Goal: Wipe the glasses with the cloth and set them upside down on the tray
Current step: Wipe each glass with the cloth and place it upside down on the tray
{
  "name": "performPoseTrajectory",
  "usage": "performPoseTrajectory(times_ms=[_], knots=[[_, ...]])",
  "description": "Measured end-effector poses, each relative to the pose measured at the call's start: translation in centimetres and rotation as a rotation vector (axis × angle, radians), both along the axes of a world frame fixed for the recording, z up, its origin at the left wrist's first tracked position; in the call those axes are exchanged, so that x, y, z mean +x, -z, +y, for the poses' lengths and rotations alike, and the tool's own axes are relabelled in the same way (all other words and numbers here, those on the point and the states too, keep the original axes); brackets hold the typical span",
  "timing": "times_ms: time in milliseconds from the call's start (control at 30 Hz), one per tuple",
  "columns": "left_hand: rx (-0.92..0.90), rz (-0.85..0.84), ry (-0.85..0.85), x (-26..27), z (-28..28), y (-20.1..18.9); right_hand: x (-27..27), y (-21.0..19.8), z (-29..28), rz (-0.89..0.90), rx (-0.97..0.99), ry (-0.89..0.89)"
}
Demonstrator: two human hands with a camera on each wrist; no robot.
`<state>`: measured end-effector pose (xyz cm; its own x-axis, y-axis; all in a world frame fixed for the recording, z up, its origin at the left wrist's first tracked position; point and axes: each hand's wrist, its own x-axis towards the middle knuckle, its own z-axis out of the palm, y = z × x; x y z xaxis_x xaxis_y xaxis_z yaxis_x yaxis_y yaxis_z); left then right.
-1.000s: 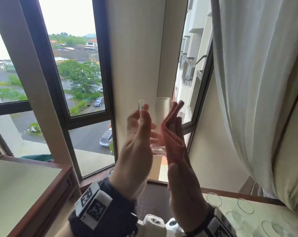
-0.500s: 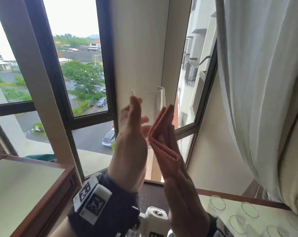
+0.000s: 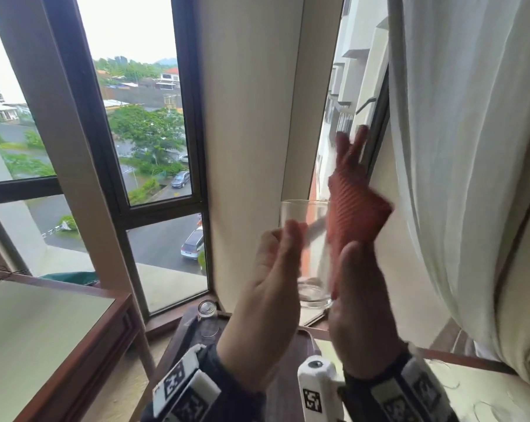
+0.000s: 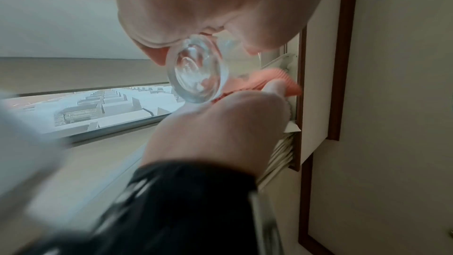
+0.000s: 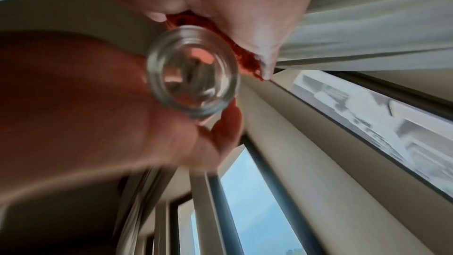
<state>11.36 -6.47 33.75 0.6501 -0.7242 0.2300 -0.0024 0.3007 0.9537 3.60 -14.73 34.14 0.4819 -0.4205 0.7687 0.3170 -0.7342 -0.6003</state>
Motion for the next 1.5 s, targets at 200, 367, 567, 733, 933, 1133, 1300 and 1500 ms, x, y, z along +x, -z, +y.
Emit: performPoseTrajectory(times_ms=[200, 367, 567, 733, 933, 1133, 1300, 1500], knots=[[-0.085, 0.090, -0.089, 2.0, 0.8, -2.0, 0.7, 4.8, 1.7, -0.039, 0.049, -0.085], [-0.057, -0.098, -0.043, 0.4, 0.6, -1.6, 0.9, 2.4, -0.6, -0.076, -0.162, 0.056], [-0.007, -0.021, -0.030, 0.9, 0.2, -0.7, 0.8, -0.2, 1.1, -0.018, -0.179, -0.054], [-0.066, 0.074, 0.039, 2.7, 1.4, -2.8, 0.4, 4.1, 2.8, -0.001, -0.045, -0.265], [-0.058, -0.115, 0.039, 3.4, 2.1, -2.7, -0.4, 8.2, 3.6, 0.172, 0.604, -0.163], [0.018, -0.464, 0.002, 4.3, 3.8, -1.8, 0.6, 7.3, 3.8, 0.154, 0.932, -0.269], [0.026, -0.539, -0.104, 4.7, 5.1, -0.6, 0.9, 3.1, 4.0, -0.198, 1.280, -0.480], [0.082, -0.516, -0.193, 6.3, 7.1, 0.4, -0.3, 3.7, 3.4, -0.010, 0.813, -0.141]])
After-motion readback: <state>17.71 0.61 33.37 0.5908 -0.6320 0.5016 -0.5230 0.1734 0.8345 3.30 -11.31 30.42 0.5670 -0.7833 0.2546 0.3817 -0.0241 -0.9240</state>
